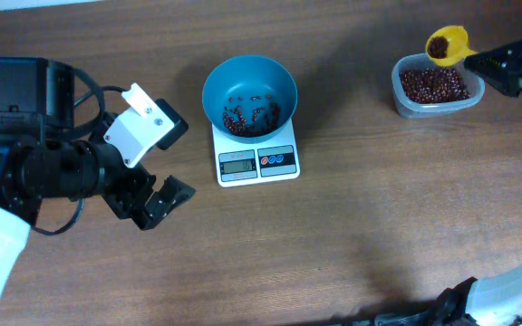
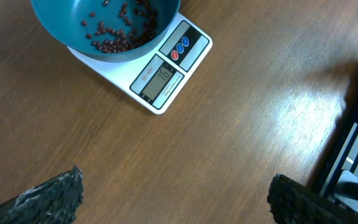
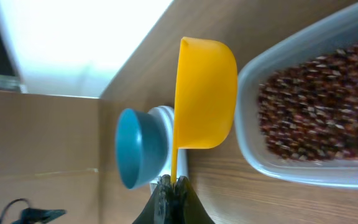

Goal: Scoop item into bowl and weigh 50g on scale
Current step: 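Carry the filled scoop left over the teal bowl, then tilt the scoop to pour the beans into the bowl, then move the empty scoop right back to the bean tub, then dip the scoop into the red beans a third time and lift, then carry the filled scoop left over the teal bowl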

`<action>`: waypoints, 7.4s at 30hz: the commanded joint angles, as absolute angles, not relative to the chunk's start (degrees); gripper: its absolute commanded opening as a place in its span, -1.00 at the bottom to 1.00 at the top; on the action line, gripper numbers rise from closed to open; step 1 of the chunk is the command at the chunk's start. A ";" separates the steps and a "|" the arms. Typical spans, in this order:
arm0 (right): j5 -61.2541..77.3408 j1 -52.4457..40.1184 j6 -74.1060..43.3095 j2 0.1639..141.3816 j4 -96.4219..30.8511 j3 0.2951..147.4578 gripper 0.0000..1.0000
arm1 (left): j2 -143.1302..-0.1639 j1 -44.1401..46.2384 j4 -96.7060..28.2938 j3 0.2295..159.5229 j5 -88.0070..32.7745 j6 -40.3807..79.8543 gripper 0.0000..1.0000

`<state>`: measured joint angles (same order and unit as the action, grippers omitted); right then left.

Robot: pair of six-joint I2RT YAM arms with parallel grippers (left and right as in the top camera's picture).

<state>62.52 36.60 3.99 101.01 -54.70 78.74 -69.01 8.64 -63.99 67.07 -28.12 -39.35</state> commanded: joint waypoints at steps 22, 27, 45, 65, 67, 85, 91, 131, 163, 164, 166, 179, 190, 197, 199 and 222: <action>53.15 -5.28 4.54 100.57 -36.99 79.83 -0.91 | -69.06 8.84 -63.92 67.55 -29.12 -38.59 0.98; 46.94 -10.70 17.10 100.53 -33.67 79.85 -0.92 | -69.06 8.84 -63.92 67.55 -29.12 -38.59 0.98; 38.89 -11.29 17.12 95.15 -35.77 81.69 -0.92 | -69.06 8.84 -63.92 67.55 -29.12 -38.59 0.98; 20.01 -19.97 25.28 93.03 -37.67 82.30 -0.92 | -69.06 8.84 -63.92 67.55 -29.12 -38.59 0.98; 17.28 -19.84 25.26 93.17 -38.48 82.28 -0.92 | -69.06 8.84 -63.92 67.55 -29.12 -38.59 0.98; 12.97 -20.62 28.88 93.30 -40.99 83.81 -0.92 | -69.06 8.84 -63.92 67.55 -29.12 -38.59 0.98; 13.47 -16.82 25.91 90.15 -39.72 90.43 -0.92 | -69.06 8.84 -63.92 67.55 -29.12 -38.59 0.98; 24.34 24.34 -0.54 100.97 -42.59 70.08 -0.92 | -69.06 8.84 -63.90 67.55 -29.12 -38.59 0.98; 67.59 31.14 -0.56 100.97 -45.76 70.08 -0.92 | -69.06 8.84 -63.92 67.55 -29.12 -38.59 0.98; 68.14 29.82 -0.56 100.97 -45.60 70.08 -0.92 | -69.06 8.84 -63.92 67.55 -29.12 -38.59 0.98; 70.96 25.85 -1.19 100.97 -44.01 70.08 -0.92 | -69.06 8.84 -63.92 67.55 -29.12 -38.59 0.98; 74.50 5.43 -11.49 100.97 -22.44 70.08 -0.92 | -69.06 8.84 -63.92 67.55 -29.12 -38.59 0.98; 72.29 0.34 -12.32 99.35 -15.64 71.44 -0.92 | -69.06 8.84 -63.92 67.55 -29.12 -38.59 0.98; 61.36 -1.19 -8.82 99.35 -14.96 71.44 -0.92 | -69.06 8.84 -63.92 67.55 -29.12 -38.59 0.98; 60.36 -1.23 -8.43 99.35 -11.84 71.44 -0.92 | -69.06 8.84 -63.90 67.55 -29.12 -38.59 0.98; 51.79 -6.00 4.38 97.62 -24.18 71.48 -0.92 | -69.06 8.84 -63.92 67.55 -29.12 -38.59 0.98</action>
